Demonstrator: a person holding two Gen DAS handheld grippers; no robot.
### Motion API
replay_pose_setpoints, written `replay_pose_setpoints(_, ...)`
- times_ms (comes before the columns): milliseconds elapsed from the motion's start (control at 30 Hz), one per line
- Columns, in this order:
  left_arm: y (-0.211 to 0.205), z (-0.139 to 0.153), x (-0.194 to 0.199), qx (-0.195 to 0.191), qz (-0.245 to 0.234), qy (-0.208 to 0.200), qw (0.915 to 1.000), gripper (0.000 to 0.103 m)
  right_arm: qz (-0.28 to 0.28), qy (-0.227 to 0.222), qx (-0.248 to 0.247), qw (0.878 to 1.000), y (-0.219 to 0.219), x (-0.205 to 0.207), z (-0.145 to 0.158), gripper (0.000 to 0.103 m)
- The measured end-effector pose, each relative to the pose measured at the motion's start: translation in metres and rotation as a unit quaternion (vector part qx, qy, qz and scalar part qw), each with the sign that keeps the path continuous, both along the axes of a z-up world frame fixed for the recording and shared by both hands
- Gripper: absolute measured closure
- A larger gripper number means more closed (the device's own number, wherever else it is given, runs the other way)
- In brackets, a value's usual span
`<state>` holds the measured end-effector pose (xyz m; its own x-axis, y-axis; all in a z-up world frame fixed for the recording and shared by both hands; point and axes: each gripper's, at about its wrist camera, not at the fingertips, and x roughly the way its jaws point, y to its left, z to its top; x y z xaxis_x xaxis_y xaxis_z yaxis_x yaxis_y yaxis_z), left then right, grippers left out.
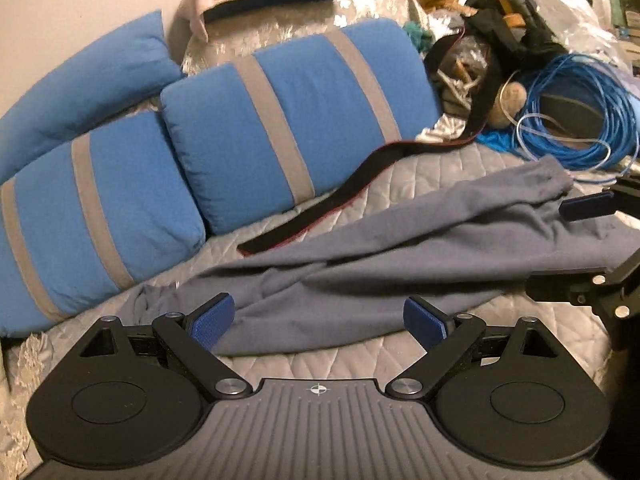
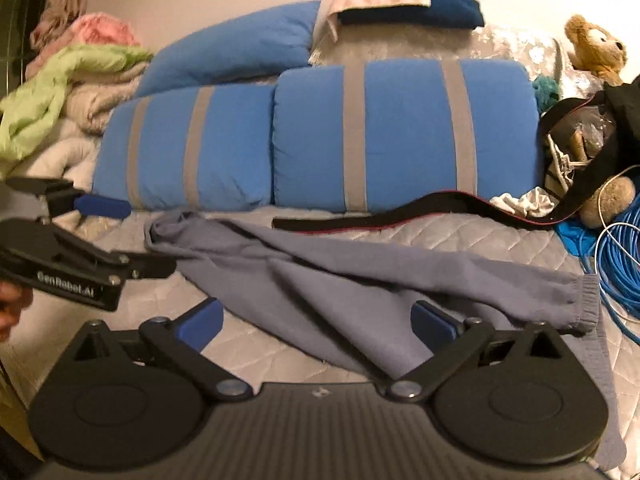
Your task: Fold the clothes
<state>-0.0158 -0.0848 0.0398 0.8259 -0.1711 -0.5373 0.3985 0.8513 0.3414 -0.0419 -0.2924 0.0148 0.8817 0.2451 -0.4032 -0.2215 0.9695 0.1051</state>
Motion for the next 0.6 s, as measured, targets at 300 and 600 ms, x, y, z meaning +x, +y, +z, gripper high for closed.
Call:
replay_pose_setpoints(300,0.006,-0.001,0.0,0.006,0.005,0.003,1.0,0.01,0.021,-0.006,-0.037,0.999,0.013,-0.006,-0.006,0.0)
replay_pose_setpoints(600,0.017,-0.001,0.011,0.026,0.018,-0.007,0.9995,0.01,0.059,-0.02,-0.097,0.993,0.034,-0.013,-0.013,0.0)
